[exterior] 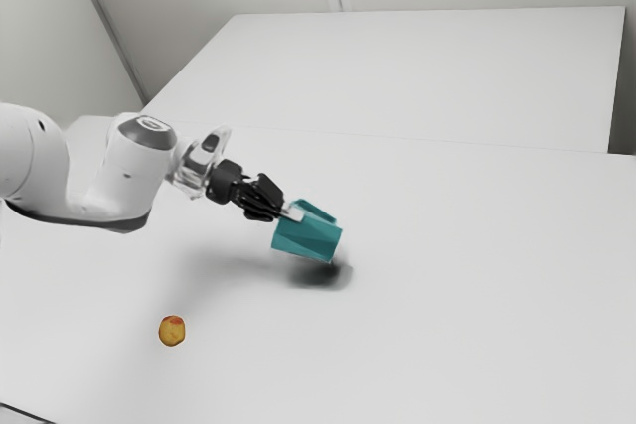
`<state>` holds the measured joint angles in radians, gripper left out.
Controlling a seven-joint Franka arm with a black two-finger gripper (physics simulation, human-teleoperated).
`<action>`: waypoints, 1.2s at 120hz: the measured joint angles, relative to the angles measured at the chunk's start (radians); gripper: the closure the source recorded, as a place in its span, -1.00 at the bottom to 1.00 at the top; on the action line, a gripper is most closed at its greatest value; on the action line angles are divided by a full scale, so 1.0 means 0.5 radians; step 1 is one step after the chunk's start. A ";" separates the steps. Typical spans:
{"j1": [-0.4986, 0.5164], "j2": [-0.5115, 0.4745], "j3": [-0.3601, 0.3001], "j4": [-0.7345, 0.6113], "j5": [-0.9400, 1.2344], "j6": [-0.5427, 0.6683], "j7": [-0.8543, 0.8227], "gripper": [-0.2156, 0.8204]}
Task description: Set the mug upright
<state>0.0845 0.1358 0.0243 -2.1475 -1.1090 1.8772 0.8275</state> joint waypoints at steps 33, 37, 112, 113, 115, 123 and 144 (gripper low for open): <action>0.000 -0.129 0.006 0.289 0.889 -0.004 -0.217 0.93; 0.001 -0.130 0.006 0.327 1.014 -0.004 -0.255 0.93; -0.013 -0.060 -0.105 0.249 2.124 0.431 -0.879 0.93; -0.012 -0.058 -0.107 0.247 2.131 0.441 -0.885 0.93; -0.012 -0.054 -0.110 0.241 2.142 0.461 -0.896 0.93; -0.018 -0.042 -0.116 0.219 2.194 0.540 -0.940 0.93; -0.021 0.028 -0.136 0.207 2.283 0.671 -1.036 0.93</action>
<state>0.0739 0.1497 -0.0436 -2.0442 0.0323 2.2129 0.3097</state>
